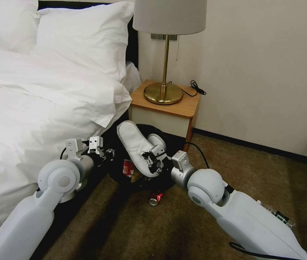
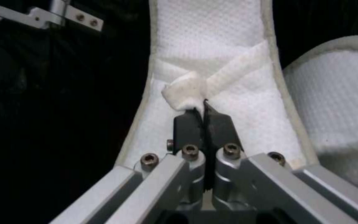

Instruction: Pick up the trash bin, then pick up the garbage on the floor and place it into the trash bin.

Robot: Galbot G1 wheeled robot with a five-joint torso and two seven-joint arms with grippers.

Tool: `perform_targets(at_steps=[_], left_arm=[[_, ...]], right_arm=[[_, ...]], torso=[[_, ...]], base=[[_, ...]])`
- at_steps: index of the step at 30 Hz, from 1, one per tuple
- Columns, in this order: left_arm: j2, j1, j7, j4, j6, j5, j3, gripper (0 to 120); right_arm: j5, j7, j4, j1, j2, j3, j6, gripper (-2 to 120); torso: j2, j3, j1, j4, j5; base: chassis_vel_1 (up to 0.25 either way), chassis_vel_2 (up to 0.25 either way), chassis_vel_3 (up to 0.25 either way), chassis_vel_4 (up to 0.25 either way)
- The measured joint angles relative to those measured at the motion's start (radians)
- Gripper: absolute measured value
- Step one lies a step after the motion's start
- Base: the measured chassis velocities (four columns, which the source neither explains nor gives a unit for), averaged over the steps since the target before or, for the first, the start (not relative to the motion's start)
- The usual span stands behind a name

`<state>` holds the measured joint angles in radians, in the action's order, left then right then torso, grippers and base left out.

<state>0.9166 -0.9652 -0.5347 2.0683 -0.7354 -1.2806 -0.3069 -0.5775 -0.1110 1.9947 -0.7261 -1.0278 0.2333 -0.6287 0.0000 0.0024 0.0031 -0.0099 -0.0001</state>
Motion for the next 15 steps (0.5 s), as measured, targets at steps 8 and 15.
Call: perform_targets(at_steps=[8, 15], left_arm=[[0.004, 0.003, 0.003, -0.005, 0.0, 0.002, 0.001, 2], [0.006, 0.002, 0.01, -0.011, 0.0, -0.001, -0.007, 2]], right_arm=[[-0.018, -0.035, -0.002, 0.006, -0.008, -0.003, -0.012, 8], [-0.053, -0.064, 0.029, 0.005, 0.006, -0.028, -0.004, 28]], torso=[[0.0, 0.0, 0.0, 0.0, 0.0], [0.0, 0.0, 0.0, -0.0002, 0.0001]], base=[[0.0, 0.0, 0.0, 0.0], [0.0, 0.0, 0.0, 0.0]])
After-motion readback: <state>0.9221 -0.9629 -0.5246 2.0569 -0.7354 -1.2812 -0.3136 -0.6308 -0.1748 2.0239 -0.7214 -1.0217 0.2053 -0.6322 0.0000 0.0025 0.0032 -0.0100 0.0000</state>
